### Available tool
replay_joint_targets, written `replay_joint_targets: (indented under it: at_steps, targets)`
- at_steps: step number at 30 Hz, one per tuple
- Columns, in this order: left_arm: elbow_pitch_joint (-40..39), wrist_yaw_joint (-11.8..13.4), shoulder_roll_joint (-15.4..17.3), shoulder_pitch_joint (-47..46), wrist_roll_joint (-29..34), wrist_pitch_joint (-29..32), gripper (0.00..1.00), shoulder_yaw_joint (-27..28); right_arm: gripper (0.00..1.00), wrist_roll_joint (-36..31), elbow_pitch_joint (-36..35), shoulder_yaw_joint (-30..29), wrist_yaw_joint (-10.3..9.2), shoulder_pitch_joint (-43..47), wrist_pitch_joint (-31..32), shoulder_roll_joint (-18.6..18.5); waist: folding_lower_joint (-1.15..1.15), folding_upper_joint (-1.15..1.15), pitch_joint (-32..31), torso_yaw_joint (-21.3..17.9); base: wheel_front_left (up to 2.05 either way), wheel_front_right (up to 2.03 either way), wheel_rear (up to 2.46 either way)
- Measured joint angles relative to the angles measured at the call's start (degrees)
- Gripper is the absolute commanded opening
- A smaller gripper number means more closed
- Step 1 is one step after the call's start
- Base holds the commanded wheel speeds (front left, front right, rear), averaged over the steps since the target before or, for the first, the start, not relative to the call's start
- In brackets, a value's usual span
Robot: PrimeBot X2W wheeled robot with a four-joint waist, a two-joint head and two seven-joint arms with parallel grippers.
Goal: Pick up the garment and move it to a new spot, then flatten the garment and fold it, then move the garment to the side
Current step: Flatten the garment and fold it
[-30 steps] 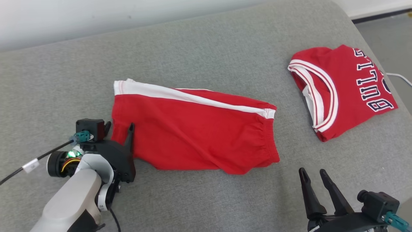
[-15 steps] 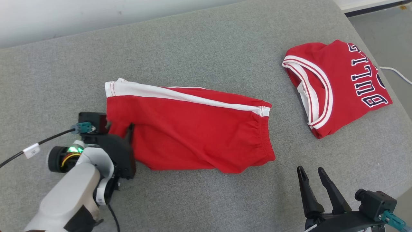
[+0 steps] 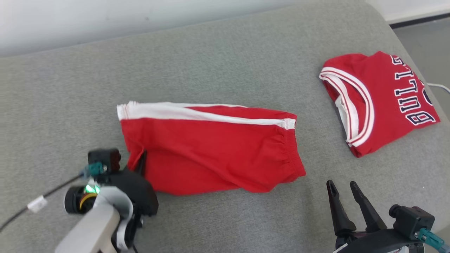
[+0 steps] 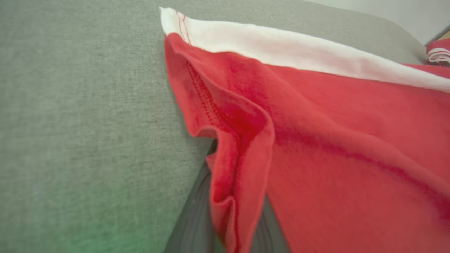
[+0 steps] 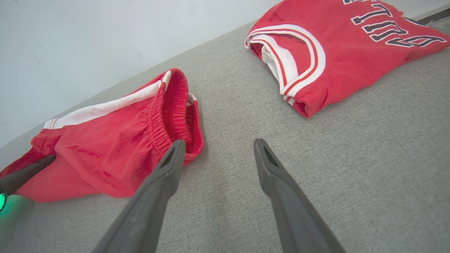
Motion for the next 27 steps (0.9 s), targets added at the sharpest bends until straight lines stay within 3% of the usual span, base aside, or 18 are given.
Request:
replay_joint_targets:
  at_steps: [12,21,22,23,27]
  targets:
    - [-8.2,5.0,-1.8,11.1,-2.4,-5.4,0.0,1.5,1.0,-1.1,-1.1,-1.5,0.0,0.7,1.6,0.0,0.0,0.0,-2.9,3.5,0.0,0.0,0.0]
    - [-10.1,9.6,-2.3,15.0,-3.8,-8.1,0.0,4.2,1.0,-2.1,-1.4,-2.6,0.0,1.0,3.1,0.0,0.0,0.0,-4.9,4.7,0.0,0.0,0.0]
    - [-10.3,9.8,-2.4,15.4,-4.0,-8.3,0.3,4.4,1.0,-2.3,-1.5,-2.6,0.0,1.1,3.3,0.0,-0.01,0.0,-5.1,4.9,0.0,0.0,0.0]
    - [-10.5,10.0,-2.4,15.6,-4.0,-8.4,1.0,4.4,1.0,-2.6,-1.6,-2.7,0.0,1.1,3.6,0.0,0.0,0.0,-5.3,5.0,0.0,0.0,0.0]
    - [-11.2,10.0,-2.7,16.8,-4.0,-10.1,1.0,4.5,1.0,-3.2,-2.0,-3.2,0.0,1.3,4.8,0.0,-0.01,0.0,-6.2,5.8,0.0,0.0,0.0]
